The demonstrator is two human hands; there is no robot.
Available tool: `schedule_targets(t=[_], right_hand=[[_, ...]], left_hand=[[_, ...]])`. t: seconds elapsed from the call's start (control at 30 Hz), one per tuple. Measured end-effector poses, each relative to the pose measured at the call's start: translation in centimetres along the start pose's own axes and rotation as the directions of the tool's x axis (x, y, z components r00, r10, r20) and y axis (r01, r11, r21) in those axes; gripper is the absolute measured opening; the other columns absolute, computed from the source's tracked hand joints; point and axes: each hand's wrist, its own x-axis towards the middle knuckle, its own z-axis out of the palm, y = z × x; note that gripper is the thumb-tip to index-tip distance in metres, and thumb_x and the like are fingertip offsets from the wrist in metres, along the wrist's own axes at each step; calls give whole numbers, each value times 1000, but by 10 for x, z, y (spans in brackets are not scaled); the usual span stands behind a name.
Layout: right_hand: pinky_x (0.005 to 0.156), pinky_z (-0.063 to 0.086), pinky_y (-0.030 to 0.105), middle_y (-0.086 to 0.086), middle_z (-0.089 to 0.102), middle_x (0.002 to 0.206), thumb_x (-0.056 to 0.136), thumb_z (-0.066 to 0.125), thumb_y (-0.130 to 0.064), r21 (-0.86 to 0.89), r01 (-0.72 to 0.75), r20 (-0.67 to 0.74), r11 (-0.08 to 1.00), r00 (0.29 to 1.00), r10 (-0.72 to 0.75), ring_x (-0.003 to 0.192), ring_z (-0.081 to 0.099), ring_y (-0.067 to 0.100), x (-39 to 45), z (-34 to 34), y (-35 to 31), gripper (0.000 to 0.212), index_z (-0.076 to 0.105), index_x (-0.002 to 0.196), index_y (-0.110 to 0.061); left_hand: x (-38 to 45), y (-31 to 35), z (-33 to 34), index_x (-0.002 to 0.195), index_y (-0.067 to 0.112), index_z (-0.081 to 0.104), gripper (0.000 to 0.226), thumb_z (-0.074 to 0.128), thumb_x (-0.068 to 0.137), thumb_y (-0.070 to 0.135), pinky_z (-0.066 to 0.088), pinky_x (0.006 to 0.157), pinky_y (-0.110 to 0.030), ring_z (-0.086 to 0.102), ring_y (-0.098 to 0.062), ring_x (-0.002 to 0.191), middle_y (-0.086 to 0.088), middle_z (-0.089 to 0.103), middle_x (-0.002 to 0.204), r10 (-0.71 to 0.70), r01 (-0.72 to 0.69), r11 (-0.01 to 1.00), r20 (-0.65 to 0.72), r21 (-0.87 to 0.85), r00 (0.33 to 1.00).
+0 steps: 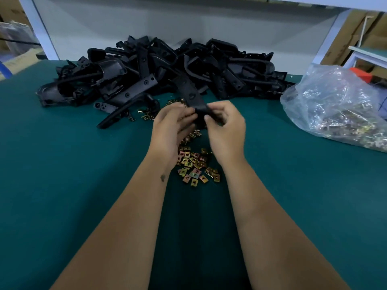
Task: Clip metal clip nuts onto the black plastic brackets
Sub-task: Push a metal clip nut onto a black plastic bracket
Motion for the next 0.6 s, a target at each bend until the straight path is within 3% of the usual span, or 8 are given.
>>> schedule_targets(t=[0.07,0.13,0.23,0.3,0.4,0.47,0.53,0.6], right_hand=[[83,50,20,-6,69,94,85,60,5,-136,193,24,972,981,-191,91,64,5,-6,5,-8,24,69,94,-15],[82,51,29,0,70,95,83,57,8,-211,346,128,914,937,-325,93,63,14,-9,10,-14,24,72,92,-9],[76,50,39,8,71,92,82,54,7,-272,547,307,792,829,-467,90,64,26,-14,18,-21,21,72,88,-2],[80,48,37,13,71,97,83,54,6,-284,618,386,733,773,-503,95,64,30,-17,24,-25,20,72,92,1],[96,41,34,17,68,115,82,54,7,-284,641,519,713,728,-448,114,59,33,-20,33,-28,29,68,107,2],[106,36,34,18,64,126,79,53,7,-259,645,576,719,701,-420,125,53,32,-21,36,-29,38,66,114,2],[109,35,33,16,63,130,76,54,5,-245,625,492,742,739,-460,129,52,28,-21,36,-30,40,66,114,0],[102,43,31,12,67,120,77,54,5,-269,555,246,788,830,-500,118,58,25,-14,31,-25,35,69,109,0]], left_hand=[[0,1,0,109,8,61,14,58,98,16,59,86,-35,70,-20,84,-5,71,88,-20,21,997,16,-71,1000],[-2,2,-1,99,7,60,13,61,97,20,58,80,-32,64,-17,77,-3,62,82,-49,52,992,30,-117,998],[-2,5,-5,104,9,55,27,65,89,29,48,101,-35,58,-21,99,-4,56,91,-156,167,971,74,-173,985],[0,11,-8,98,12,55,23,65,85,28,42,107,-35,54,-20,102,-2,53,88,-211,231,941,103,-246,972],[5,19,-18,84,16,55,14,54,96,23,54,73,-25,58,-13,69,4,52,67,-200,216,937,84,-274,976],[10,21,-24,94,15,62,15,50,99,21,52,56,-21,59,-11,57,5,55,59,-167,174,943,48,-282,985],[14,22,-25,104,15,65,17,48,101,18,55,64,-25,67,-12,66,2,65,70,-165,165,918,31,-361,986],[22,20,-26,107,10,64,17,48,102,11,57,73,-31,69,-18,85,-6,71,90,-141,107,908,-54,-404,989]])
